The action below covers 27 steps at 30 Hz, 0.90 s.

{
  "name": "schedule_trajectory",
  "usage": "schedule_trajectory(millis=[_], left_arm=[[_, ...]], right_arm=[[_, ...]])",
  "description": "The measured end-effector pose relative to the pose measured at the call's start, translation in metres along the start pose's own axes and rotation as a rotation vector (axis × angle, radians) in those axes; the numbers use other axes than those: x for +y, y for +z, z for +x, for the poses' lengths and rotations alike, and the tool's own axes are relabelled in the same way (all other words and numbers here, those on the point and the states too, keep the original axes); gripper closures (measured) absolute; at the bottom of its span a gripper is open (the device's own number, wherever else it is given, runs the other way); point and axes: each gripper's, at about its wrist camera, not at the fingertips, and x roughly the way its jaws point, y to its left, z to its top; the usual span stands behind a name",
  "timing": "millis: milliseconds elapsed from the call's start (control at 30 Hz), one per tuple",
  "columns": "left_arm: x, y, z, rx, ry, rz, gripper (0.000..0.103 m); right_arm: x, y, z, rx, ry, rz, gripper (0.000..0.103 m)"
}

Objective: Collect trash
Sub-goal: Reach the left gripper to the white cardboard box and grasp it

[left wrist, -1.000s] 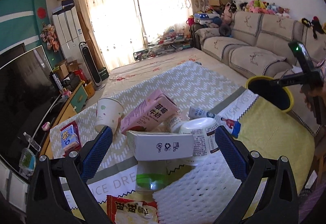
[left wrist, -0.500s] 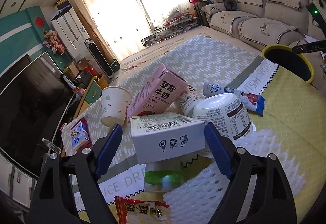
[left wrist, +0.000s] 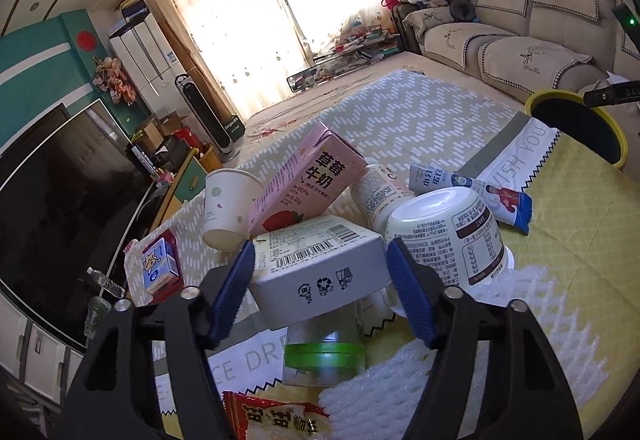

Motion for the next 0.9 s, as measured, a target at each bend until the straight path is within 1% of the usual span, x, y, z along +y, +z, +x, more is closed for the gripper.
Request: schedule_trajectory(millis=[33, 67, 133, 167, 233, 267, 300, 333, 400, 433, 533, 600, 733, 867, 900], left_arm=[[0.003, 0.001, -0.001, -0.005, -0.006, -0.018, 0.065], [0.007, 0.002, -0.004, -0.012, -0.007, -0.035, 0.066], [0.012, 0.005, -0.01, -0.029, -0.004, -0.048, 0.074], [0.015, 0.006, -0.013, -0.034, 0.0, -0.051, 0.076], [0.019, 0.008, -0.015, -0.025, -0.006, -0.055, 0.078], [0.021, 0.008, -0.014, -0.008, -0.019, -0.061, 0.078], [0.022, 0.007, -0.013, 0.01, -0.039, -0.074, 0.075], [0.025, 0.007, -0.013, 0.011, -0.059, -0.095, 0.045], [0.031, 0.004, -0.018, -0.032, -0.085, -0.127, 0.004], [0.032, 0.003, -0.02, -0.049, -0.085, -0.123, 0.005], [0.037, 0.004, -0.02, -0.034, -0.098, -0.133, 0.005], [0.039, 0.004, -0.014, 0.007, -0.107, -0.143, 0.005], [0.041, 0.005, 0.004, 0.073, -0.048, -0.181, 0.005], [0.046, 0.007, 0.024, 0.136, -0.038, -0.243, 0.005], [0.047, 0.008, 0.029, 0.149, -0.042, -0.254, 0.006]], right_arm=[[0.002, 0.001, -0.001, -0.006, 0.006, -0.003, 0.013], [0.004, 0.001, -0.003, -0.01, 0.01, -0.007, 0.013], [0.008, 0.002, -0.005, -0.015, 0.018, -0.016, 0.013], [0.009, 0.002, -0.005, -0.015, 0.022, -0.019, 0.013], [0.01, 0.002, -0.006, -0.017, 0.026, -0.019, 0.013], [0.01, 0.003, -0.006, -0.017, 0.027, -0.017, 0.013], [0.01, 0.002, -0.006, -0.017, 0.028, -0.015, 0.013], [0.009, 0.002, -0.006, -0.017, 0.029, -0.012, 0.013], [0.008, 0.002, -0.007, -0.017, 0.033, -0.009, 0.013], [0.008, 0.001, -0.006, -0.016, 0.033, -0.009, 0.013], [0.007, 0.001, -0.005, -0.012, 0.035, -0.007, 0.013], [0.006, 0.0, -0.004, -0.01, 0.039, -0.005, 0.013], [0.008, -0.001, 0.001, 0.001, 0.05, -0.006, 0.013], [0.009, -0.002, 0.007, 0.013, 0.059, -0.009, 0.013], [0.009, -0.003, 0.008, 0.014, 0.061, -0.009, 0.013]])
